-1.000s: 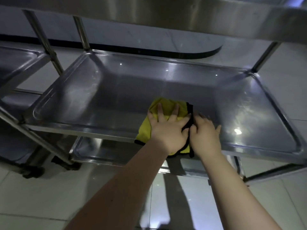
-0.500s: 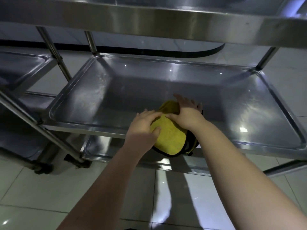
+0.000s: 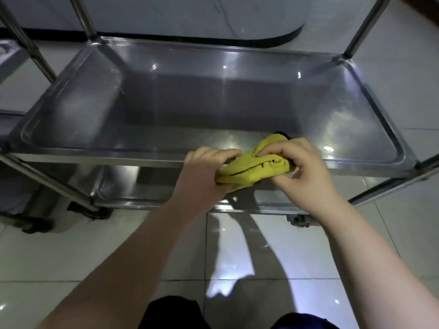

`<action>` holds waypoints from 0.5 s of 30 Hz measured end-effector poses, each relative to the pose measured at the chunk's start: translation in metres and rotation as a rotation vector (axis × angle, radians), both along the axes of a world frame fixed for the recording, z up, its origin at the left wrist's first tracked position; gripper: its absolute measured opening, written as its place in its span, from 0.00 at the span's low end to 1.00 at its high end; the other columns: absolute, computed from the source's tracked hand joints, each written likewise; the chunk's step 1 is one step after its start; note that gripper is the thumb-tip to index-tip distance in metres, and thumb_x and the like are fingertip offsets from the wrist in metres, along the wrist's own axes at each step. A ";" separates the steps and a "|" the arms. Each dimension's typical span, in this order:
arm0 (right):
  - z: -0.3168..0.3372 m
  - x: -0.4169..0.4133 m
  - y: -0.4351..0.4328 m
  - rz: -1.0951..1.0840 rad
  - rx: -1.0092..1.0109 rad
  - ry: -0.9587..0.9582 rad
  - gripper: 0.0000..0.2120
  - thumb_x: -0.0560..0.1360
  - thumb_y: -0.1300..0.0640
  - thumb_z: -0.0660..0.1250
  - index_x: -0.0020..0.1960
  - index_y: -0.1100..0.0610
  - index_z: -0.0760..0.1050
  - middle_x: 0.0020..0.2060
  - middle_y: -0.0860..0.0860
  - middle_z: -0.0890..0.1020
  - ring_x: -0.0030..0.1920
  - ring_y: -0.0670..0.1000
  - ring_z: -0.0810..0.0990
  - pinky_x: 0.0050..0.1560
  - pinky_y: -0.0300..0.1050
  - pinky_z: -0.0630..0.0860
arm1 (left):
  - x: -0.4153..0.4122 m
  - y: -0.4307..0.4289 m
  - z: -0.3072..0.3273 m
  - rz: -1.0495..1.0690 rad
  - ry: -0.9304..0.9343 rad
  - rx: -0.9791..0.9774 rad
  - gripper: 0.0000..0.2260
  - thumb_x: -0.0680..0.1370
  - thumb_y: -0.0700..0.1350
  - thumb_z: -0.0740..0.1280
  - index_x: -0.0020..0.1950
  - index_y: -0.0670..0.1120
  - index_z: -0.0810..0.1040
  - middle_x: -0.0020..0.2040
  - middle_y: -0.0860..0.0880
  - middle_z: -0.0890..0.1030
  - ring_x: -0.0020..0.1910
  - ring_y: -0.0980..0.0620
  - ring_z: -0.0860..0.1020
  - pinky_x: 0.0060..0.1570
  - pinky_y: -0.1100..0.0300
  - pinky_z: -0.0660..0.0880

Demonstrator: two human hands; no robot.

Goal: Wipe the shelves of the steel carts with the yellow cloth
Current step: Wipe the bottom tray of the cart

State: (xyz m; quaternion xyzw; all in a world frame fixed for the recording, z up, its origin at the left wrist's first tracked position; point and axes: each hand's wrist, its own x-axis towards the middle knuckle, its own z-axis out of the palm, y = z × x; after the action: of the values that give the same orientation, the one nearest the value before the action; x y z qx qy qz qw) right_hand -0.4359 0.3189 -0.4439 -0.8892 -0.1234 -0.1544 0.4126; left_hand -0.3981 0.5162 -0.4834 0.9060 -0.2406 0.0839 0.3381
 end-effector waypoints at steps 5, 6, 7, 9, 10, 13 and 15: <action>-0.037 -0.036 -0.035 0.110 -0.025 -0.059 0.13 0.68 0.71 0.67 0.47 0.56 0.79 0.46 0.47 0.81 0.50 0.55 0.75 0.54 0.49 0.69 | -0.034 -0.024 -0.048 -0.184 0.213 -0.087 0.13 0.69 0.41 0.69 0.53 0.46 0.82 0.44 0.49 0.80 0.46 0.49 0.78 0.49 0.56 0.73; -0.050 -0.043 -0.041 0.114 -0.029 -0.024 0.13 0.68 0.70 0.65 0.47 0.57 0.79 0.45 0.47 0.81 0.49 0.55 0.75 0.52 0.47 0.69 | -0.039 -0.027 -0.061 -0.179 0.299 -0.079 0.10 0.69 0.42 0.68 0.49 0.46 0.82 0.43 0.48 0.80 0.45 0.48 0.78 0.47 0.56 0.73; -0.066 -0.050 -0.046 0.104 -0.034 0.018 0.14 0.67 0.72 0.65 0.47 0.57 0.79 0.45 0.47 0.80 0.48 0.56 0.75 0.52 0.46 0.69 | -0.042 -0.029 -0.075 -0.175 0.397 -0.037 0.07 0.70 0.43 0.68 0.47 0.46 0.81 0.42 0.49 0.79 0.45 0.48 0.78 0.46 0.56 0.73; -0.102 -0.066 -0.055 0.033 -0.037 0.126 0.20 0.66 0.76 0.66 0.48 0.54 0.78 0.43 0.48 0.80 0.47 0.55 0.73 0.50 0.44 0.69 | -0.043 -0.034 -0.101 -0.180 0.556 0.073 0.04 0.73 0.45 0.69 0.47 0.48 0.79 0.42 0.51 0.79 0.45 0.48 0.78 0.45 0.55 0.73; -0.120 -0.072 -0.059 -0.029 -0.034 0.185 0.23 0.66 0.77 0.67 0.48 0.51 0.77 0.42 0.47 0.80 0.47 0.54 0.72 0.51 0.44 0.68 | -0.042 -0.037 -0.113 -0.181 0.595 0.119 0.05 0.73 0.45 0.70 0.48 0.50 0.78 0.43 0.53 0.79 0.46 0.49 0.77 0.45 0.56 0.73; -0.164 -0.083 -0.074 -0.162 0.001 0.334 0.19 0.66 0.68 0.66 0.50 0.47 0.74 0.43 0.40 0.77 0.48 0.53 0.73 0.54 0.49 0.68 | -0.038 -0.048 -0.145 -0.187 0.660 0.195 0.09 0.73 0.49 0.73 0.52 0.52 0.78 0.47 0.54 0.79 0.48 0.54 0.76 0.49 0.58 0.73; -0.187 -0.083 -0.087 -0.191 0.185 0.425 0.21 0.69 0.70 0.66 0.52 0.46 0.71 0.43 0.36 0.77 0.47 0.47 0.75 0.51 0.41 0.70 | -0.031 -0.056 -0.163 -0.189 0.743 0.095 0.11 0.72 0.46 0.75 0.51 0.55 0.79 0.47 0.55 0.79 0.47 0.55 0.77 0.49 0.60 0.74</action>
State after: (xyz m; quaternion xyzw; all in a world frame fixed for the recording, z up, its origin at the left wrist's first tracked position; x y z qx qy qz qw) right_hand -0.5189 0.2317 -0.6314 -0.8679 0.0651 -0.0128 0.4923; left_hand -0.4290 0.4601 -0.6463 0.8631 -0.1878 -0.2930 0.3660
